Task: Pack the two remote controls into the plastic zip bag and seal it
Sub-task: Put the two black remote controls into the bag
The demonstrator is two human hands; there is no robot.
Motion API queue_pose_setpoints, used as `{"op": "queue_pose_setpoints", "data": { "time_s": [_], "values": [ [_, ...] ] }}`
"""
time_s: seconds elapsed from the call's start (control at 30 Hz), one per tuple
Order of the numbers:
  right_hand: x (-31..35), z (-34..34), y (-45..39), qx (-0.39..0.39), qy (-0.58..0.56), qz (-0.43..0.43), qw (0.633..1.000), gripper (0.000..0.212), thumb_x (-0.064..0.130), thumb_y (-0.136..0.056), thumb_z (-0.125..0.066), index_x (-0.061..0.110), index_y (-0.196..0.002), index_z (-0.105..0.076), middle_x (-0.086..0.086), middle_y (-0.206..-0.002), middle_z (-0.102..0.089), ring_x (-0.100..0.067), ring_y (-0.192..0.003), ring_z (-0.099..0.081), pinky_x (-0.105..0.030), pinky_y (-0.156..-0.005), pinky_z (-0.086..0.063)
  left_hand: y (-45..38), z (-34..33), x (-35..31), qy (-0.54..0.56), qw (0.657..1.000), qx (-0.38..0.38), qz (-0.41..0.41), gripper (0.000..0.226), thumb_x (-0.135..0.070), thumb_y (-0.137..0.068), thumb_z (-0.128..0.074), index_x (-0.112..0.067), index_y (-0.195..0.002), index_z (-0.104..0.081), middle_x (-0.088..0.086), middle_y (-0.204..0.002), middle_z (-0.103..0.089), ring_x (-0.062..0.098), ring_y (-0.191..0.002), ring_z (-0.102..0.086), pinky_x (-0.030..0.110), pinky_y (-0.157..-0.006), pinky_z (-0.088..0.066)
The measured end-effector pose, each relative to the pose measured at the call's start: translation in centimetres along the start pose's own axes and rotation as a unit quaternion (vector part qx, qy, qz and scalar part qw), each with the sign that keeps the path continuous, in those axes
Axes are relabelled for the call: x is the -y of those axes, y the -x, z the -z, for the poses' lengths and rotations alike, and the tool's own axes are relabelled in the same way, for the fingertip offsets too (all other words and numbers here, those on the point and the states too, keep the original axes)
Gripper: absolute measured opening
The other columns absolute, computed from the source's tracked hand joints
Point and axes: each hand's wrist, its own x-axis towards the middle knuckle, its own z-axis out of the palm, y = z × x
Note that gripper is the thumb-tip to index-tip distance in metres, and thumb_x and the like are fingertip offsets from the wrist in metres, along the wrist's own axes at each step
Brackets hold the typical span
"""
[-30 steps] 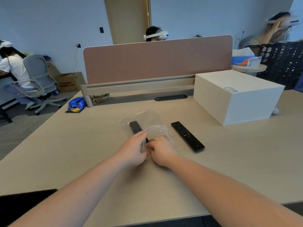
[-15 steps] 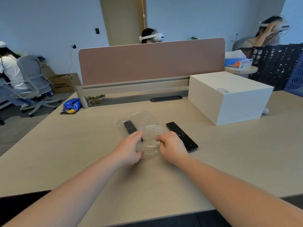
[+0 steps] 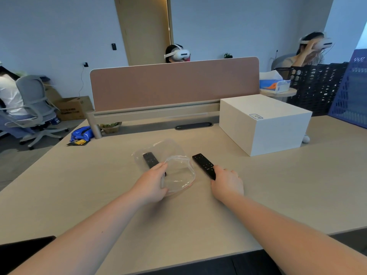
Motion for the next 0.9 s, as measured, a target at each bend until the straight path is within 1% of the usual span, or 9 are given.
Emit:
{"op": "queue_pose_setpoints", "data": {
  "time_s": [0.1,0.17,0.27,0.33,0.4,0.53,0.67,0.77,0.9],
  "values": [
    [0.1,0.3,0.1,-0.019,-0.059,0.013,0.998,0.026,0.018,-0.095,-0.043,0.011,-0.119,-0.047,-0.015,-0.113,-0.063,-0.033,-0.105,-0.052,-0.034,-0.076,-0.042,0.1,-0.2,0.1,0.009,1.0,-0.013,0.006,0.079,-0.018,-0.082,-0.064,-0.013,-0.145,-0.016,-0.001,-0.155,-0.021,0.017,-0.14,-0.025,0.025,-0.109,-0.027],
    [0.1,0.9,0.4,-0.051,-0.116,0.016,0.992,0.028,0.018,-0.095,-0.045,0.011,-0.122,-0.048,-0.014,-0.112,-0.062,-0.033,-0.104,-0.052,-0.033,-0.075,-0.041,0.1,-0.4,0.2,0.012,1.0,-0.018,0.012,0.082,-0.018,-0.082,-0.064,-0.013,-0.146,-0.013,-0.002,-0.156,-0.015,0.017,-0.141,-0.022,0.026,-0.11,-0.026],
    [0.4,2.3,1.4,-0.093,-0.196,0.04,0.975,0.033,0.018,-0.094,-0.047,0.012,-0.126,-0.049,-0.012,-0.112,-0.063,-0.033,-0.102,-0.055,-0.036,-0.08,-0.047,0.0,-0.6,0.5,0.009,0.999,-0.026,0.02,0.086,-0.018,-0.081,-0.065,-0.014,-0.146,-0.008,-0.003,-0.158,-0.009,0.017,-0.142,-0.02,0.028,-0.111,-0.027],
    [0.7,3.4,2.2,-0.088,-0.241,0.054,0.965,0.036,0.02,-0.094,-0.049,0.012,-0.129,-0.049,-0.011,-0.115,-0.063,-0.032,-0.107,-0.055,-0.039,-0.087,-0.049,-0.2,-0.7,0.5,0.009,0.999,-0.03,0.031,0.088,-0.019,-0.081,-0.065,-0.015,-0.146,-0.006,-0.003,-0.158,-0.007,0.017,-0.142,-0.019,0.029,-0.112,-0.028],
    [1.1,4.0,2.8,-0.088,-0.265,0.076,0.957,0.037,0.021,-0.094,-0.051,0.013,-0.13,-0.051,-0.009,-0.117,-0.064,-0.03,-0.111,-0.054,-0.038,-0.093,-0.047,-0.3,-0.6,0.4,0.006,0.999,-0.031,0.038,0.089,-0.02,-0.081,-0.065,-0.015,-0.146,-0.005,-0.002,-0.158,-0.007,0.018,-0.143,-0.018,0.03,-0.114,-0.027],
    [1.4,4.2,3.6,-0.095,-0.263,0.112,0.953,0.035,0.022,-0.092,-0.054,0.013,-0.125,-0.056,-0.008,-0.115,-0.066,-0.029,-0.11,-0.055,-0.035,-0.092,-0.047,-0.5,-0.3,0.3,-0.001,0.998,-0.035,0.043,0.088,-0.019,-0.081,-0.065,-0.011,-0.146,-0.006,0.002,-0.158,-0.008,0.019,-0.143,-0.018,0.031,-0.114,-0.027],
    [1.1,4.1,4.0,-0.101,-0.237,0.139,0.956,0.022,0.023,-0.089,-0.054,0.016,-0.108,-0.063,-0.007,-0.098,-0.067,-0.028,-0.097,-0.056,-0.031,-0.078,-0.044,-0.6,-0.1,0.1,0.0,0.998,-0.037,0.043,0.086,-0.018,-0.082,-0.064,-0.01,-0.146,-0.007,0.003,-0.158,-0.008,0.019,-0.142,-0.02,0.031,-0.111,-0.028],
    [1.0,4.1,4.2,-0.101,-0.232,0.147,0.956,0.019,0.023,-0.089,-0.055,0.016,-0.103,-0.064,-0.006,-0.095,-0.067,-0.027,-0.093,-0.055,-0.031,-0.077,-0.044,-0.6,-0.2,0.0,0.0,0.998,-0.042,0.041,0.085,-0.018,-0.083,-0.063,-0.01,-0.146,-0.007,0.003,-0.158,-0.008,0.019,-0.142,-0.02,0.031,-0.111,-0.029],
    [0.9,4.0,4.8,-0.118,-0.234,0.178,0.949,0.02,0.024,-0.088,-0.054,0.016,-0.102,-0.066,-0.002,-0.092,-0.066,-0.017,-0.086,-0.05,-0.021,-0.073,-0.035,-0.6,-0.2,0.1,0.007,0.998,-0.047,0.048,0.086,-0.019,-0.083,-0.063,-0.011,-0.146,-0.005,0.002,-0.158,-0.006,0.019,-0.143,-0.019,0.031,-0.111,-0.028]
  ]
}}
